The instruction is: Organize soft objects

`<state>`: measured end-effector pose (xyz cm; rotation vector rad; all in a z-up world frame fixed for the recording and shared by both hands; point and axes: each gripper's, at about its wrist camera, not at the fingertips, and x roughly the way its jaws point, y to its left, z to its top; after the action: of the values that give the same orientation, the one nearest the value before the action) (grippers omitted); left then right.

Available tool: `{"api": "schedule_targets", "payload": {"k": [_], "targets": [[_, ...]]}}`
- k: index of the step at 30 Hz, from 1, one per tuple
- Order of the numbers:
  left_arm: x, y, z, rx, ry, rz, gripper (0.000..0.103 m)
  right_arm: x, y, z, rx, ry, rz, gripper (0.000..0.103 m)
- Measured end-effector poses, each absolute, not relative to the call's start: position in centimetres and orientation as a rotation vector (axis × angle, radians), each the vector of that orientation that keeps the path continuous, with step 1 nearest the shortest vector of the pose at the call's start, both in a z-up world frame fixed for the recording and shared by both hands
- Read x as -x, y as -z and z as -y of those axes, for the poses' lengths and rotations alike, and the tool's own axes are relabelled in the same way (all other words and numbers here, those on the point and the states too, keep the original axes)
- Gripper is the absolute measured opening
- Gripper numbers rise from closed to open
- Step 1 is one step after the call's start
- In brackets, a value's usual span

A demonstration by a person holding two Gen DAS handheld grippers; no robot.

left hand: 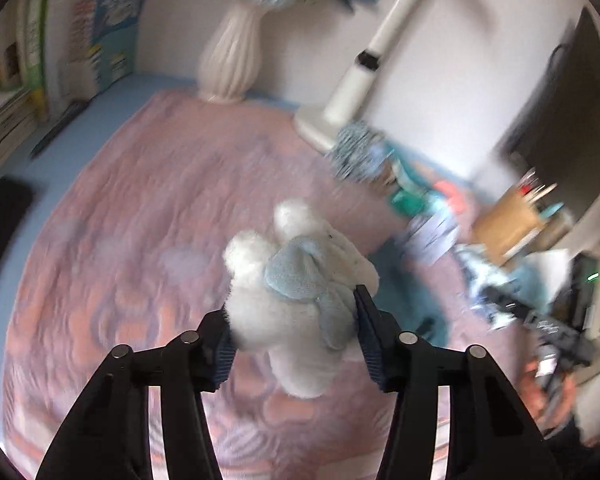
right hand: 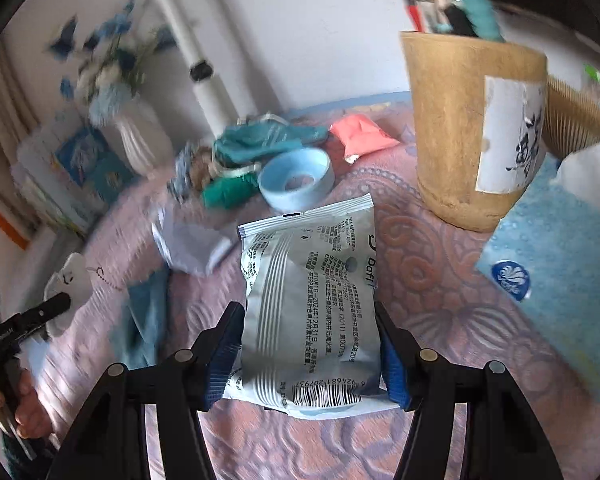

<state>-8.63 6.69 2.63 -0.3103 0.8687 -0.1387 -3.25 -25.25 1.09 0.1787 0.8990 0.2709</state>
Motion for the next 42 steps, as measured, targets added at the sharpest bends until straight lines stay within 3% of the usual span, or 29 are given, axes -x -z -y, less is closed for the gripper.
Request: {"api": "schedule_targets", "payload": {"k": [3, 6, 10, 16, 18, 20, 21, 25, 33, 42], "targets": [[9.0, -1.4, -6.7, 0.285, 0.123, -0.893, 0.058, 3.9, -1.2, 24.7, -0.113, -0.274, -0.896, 0.061], [9.2, -2.0, -7.0, 0.279, 0.120, -0.878, 0.084, 4.0, -1.1, 24.4, -0.091, -0.279, -0.925, 0.072], [9.0, -2.7, -6.6, 0.188, 0.093, -0.859, 0.099, 4.1, -1.0, 24.6, -0.102, -0.273, -0.952, 0.075], [8.6, -2.4, -4.0, 0.014, 0.175, -0.912, 0.101, 3.7, -0.9, 23.7, -0.065, -0.204, -1.007, 0.077], [8.2, -2.0, -3.2, -0.044, 0.177, -0.916, 0.098, 3.8, -0.8, 23.2, -0.025, -0.174, -0.997, 0.077], [7.6, -1.2, -2.4, -0.100, 0.147, -0.948, 0.077, 3.9, -0.6, 22.8, 0.007, -0.150, -0.988, 0.075], [7.6, -0.9, -2.3, -0.128, 0.131, -0.960, 0.061, 4.1, -0.6, 22.7, 0.014, -0.144, -0.977, 0.075], [8.0, -1.3, -2.6, -0.132, 0.127, -0.935, 0.050, 4.5, -0.9, 23.0, 0.008, -0.159, -0.936, 0.071], [8.2, -4.9, -1.3, -0.011, 0.217, -0.837, 0.050, 5.4, -3.1, 24.5, -0.081, -0.196, -0.878, 0.070], [5.5, -7.3, 8.6, -0.096, 0.410, -0.795, 0.050, 7.3, -6.3, 27.6, -0.117, -0.167, -0.834, 0.070]]}}
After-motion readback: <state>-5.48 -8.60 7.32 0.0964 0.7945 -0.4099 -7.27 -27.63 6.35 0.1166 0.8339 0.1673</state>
